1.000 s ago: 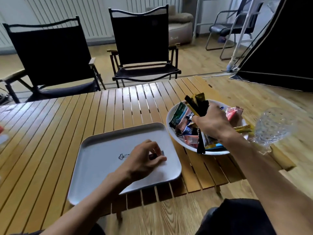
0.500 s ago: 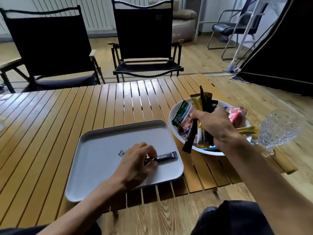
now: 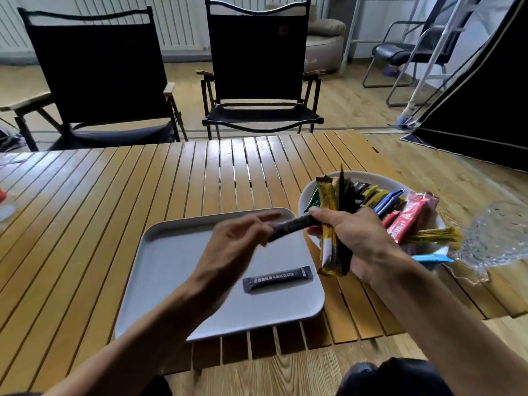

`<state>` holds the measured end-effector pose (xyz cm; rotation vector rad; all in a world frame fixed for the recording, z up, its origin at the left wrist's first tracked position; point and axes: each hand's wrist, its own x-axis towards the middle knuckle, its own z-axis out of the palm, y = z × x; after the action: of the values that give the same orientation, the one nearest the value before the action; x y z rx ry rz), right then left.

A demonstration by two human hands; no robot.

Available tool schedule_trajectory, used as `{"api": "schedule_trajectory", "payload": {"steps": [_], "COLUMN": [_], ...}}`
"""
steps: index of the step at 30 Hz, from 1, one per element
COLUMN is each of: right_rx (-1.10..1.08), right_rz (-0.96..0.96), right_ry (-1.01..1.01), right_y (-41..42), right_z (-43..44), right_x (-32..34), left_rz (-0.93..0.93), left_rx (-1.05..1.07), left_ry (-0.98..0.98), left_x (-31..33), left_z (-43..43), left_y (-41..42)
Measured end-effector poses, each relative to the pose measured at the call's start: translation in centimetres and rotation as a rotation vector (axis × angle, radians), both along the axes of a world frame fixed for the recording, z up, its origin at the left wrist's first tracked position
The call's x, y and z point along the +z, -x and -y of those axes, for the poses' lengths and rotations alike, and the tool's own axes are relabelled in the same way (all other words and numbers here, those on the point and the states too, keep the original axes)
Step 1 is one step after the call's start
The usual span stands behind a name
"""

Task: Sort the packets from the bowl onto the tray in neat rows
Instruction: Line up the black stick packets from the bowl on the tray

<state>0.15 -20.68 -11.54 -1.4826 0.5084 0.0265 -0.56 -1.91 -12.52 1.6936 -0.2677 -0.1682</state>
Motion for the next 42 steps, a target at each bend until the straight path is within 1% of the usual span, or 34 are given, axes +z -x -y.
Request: {"api": "schedule_trajectory", "payload": {"steps": [3, 4, 5, 6, 8, 10, 11, 15, 17, 19, 20, 23, 25, 28, 30, 31, 33, 35, 36, 38, 39, 42], "right_rx": [0.027, 0.013, -0.004, -0.017, -0.029, -0.035, -0.035, -0.029, -0.029, -0.028, -0.031, -0.034, 0.004, 0.098, 0.149, 0.173, 0.218, 0.252, 0.269, 0.297, 0.301, 0.304], "right_rz": [-0.021, -0.021, -0.016, -0.006, 0.012, 0.013, 0.011, 0.014, 0.015, 0.017, 0.018, 0.010, -0.002, -0.035, -0.037, -0.023, 0.042, 0.099, 0.118, 0.160, 0.179, 0.213], "right_ry": [0.007, 0.006, 0.001, 0.002, 0.015, 0.011, 0.007, 0.012, 0.022, 0.027, 0.028, -0.011, -0.013, 0.044, 0.161, 0.248, 0.395, 0.482, 0.521, 0.585, 0.602, 0.683], "right_y": [0.0, -0.1, -0.2, -0.3, -0.3, -0.3, -0.2, -0.2, -0.2, -0.2, -0.2, 0.1, 0.4, 0.9, 1.1, 1.1, 1.1, 1.0, 1.1, 1.1, 1.2, 1.1], "right_z": [-0.1, 0.1, 0.5, 0.9, 1.6, 2.0, 2.1, 2.3, 2.6, 2.9, 3.0, 2.7, 2.4, 2.1, 1.9, 1.8, 1.6, 1.3, 1.2, 0.8, 0.7, 0.8], "right_x": [0.1, 0.3, 0.5, 0.7, 1.1, 1.2, 1.2, 1.1, 1.1, 1.1, 1.1, 1.3, 1.5, 1.4, 1.3, 1.3, 1.3, 1.2, 1.1, 0.9, 0.8, 0.4], "left_rz": [-0.005, 0.016, 0.052, 0.097, 0.193, 0.262, 0.296, 0.299, 0.361, 0.446, 0.473, 0.602, 0.668, 0.681, 0.695, 0.688, 0.608, 0.521, 0.525, 0.588, 0.584, 0.421], "left_rx": [0.042, 0.052, 0.057, 0.064, 0.049, -0.011, -0.050, -0.183, -0.151, -0.072, -0.065, -0.142, -0.142, -0.110, -0.078, -0.037, 0.070, 0.103, 0.089, 0.052, 0.034, -0.009], "left_ry": [0.227, 0.262, 0.238, 0.142, -0.188, -0.496, -0.583, -0.692, -0.733, -0.741, -0.739, -0.773, -0.778, -0.745, -0.743, -0.699, -0.507, -0.356, -0.343, -0.388, -0.408, -0.368], "left_x": [1.8, 2.3, 2.5, 2.2, 0.6, -1.5, -2.4, -4.4, -5.0, -5.6, -5.8, -6.8, -7.4, -7.7, -7.0, -6.1, -2.9, 0.7, 2.2, 4.0, 4.5, 4.7], "left_z": [-1.1, -1.5, -1.8, -1.8, -0.8, 0.9, 1.8, 3.2, 2.6, 1.5, 1.1, 0.8, 1.0, 1.1, 1.0, 1.1, 1.5, 2.4, 2.9, 3.7, 4.0, 4.6], "left_y": [-1.4, -1.7, -1.8, -2.0, -2.6, -3.1, -3.2, -3.4, -3.3, -2.9, -2.6, -1.0, -0.5, -0.5, -0.5, -0.7, -1.3, -2.2, -2.5, -2.8, -2.8, -3.0]}}
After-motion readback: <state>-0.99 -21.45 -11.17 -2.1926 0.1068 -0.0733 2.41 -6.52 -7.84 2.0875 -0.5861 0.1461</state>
